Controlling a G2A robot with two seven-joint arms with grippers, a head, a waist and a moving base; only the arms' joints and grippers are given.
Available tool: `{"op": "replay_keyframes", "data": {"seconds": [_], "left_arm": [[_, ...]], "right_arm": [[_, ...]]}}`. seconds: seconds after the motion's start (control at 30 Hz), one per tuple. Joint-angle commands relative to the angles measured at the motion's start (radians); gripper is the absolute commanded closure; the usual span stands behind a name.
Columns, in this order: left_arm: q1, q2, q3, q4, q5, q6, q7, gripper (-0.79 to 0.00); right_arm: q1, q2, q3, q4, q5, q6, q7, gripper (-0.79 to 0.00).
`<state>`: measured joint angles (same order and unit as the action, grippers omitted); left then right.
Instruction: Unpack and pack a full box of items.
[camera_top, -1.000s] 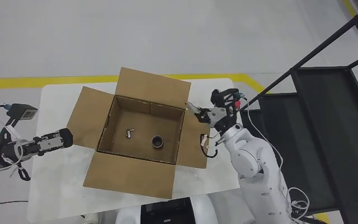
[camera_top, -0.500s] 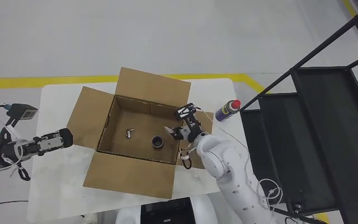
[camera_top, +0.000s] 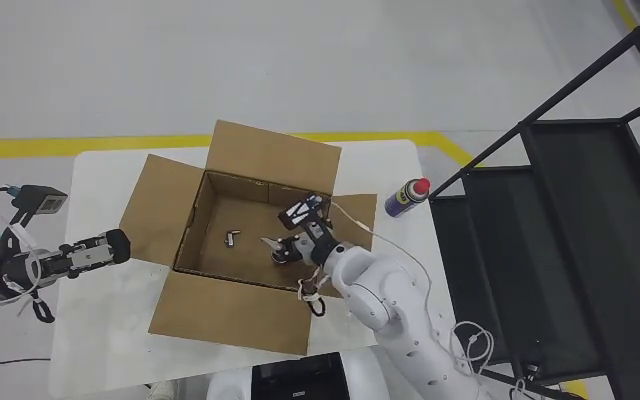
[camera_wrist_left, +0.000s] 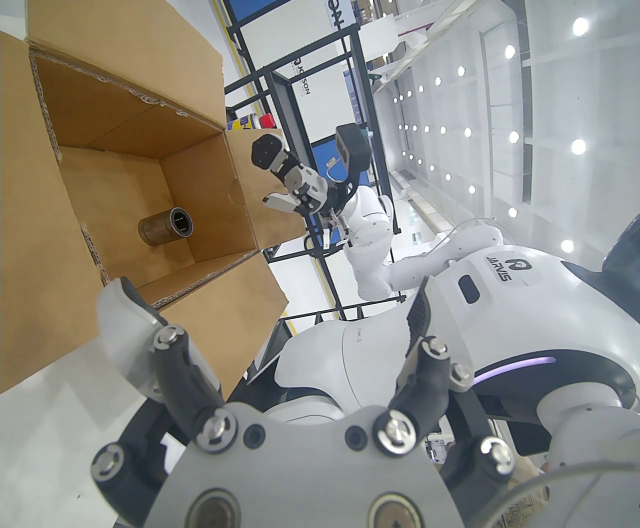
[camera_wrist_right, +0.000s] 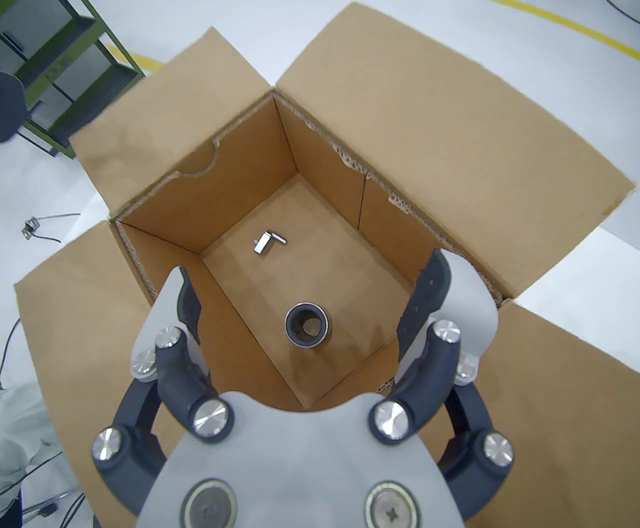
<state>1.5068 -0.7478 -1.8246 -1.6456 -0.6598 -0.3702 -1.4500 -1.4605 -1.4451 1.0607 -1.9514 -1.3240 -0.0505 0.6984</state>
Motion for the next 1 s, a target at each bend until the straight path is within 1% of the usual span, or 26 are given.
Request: {"op": "replay_keyframes", "data": {"seconds": [0.0, 0.13, 0.3, 0.43, 0.53, 0.97], "left_arm": [[0.000, 0.000, 0.000, 0.000, 0.000, 0.000, 0.000, -0.785], [0.000, 0.000, 0.000, 0.000, 0.000, 0.000, 0.000, -0.785], [0.000, 0.000, 0.000, 0.000, 0.000, 0.000, 0.000, -0.785], [0.000, 0.000, 0.000, 0.000, 0.000, 0.000, 0.000, -0.785], [0.000, 0.000, 0.000, 0.000, 0.000, 0.000, 0.000, -0.785], [0.000, 0.000, 0.000, 0.000, 0.000, 0.000, 0.000, -0.785]], "right_arm": [[0.016, -0.005, -0.027, 0.055, 0.009, 0.030, 0.015, -0.785], [0.044, -0.018, -0.088, 0.116, 0.036, 0.086, 0.028, -0.785], [0.109, -0.034, -0.154, 0.210, -0.034, 0.165, 0.016, -0.785], [0.158, -0.047, -0.187, 0.266, -0.057, 0.207, 0.034, -0.785], [0.183, -0.055, -0.195, 0.291, -0.045, 0.233, 0.042, -0.785], [0.185, -0.056, -0.195, 0.291, -0.041, 0.237, 0.041, -0.785]]}}
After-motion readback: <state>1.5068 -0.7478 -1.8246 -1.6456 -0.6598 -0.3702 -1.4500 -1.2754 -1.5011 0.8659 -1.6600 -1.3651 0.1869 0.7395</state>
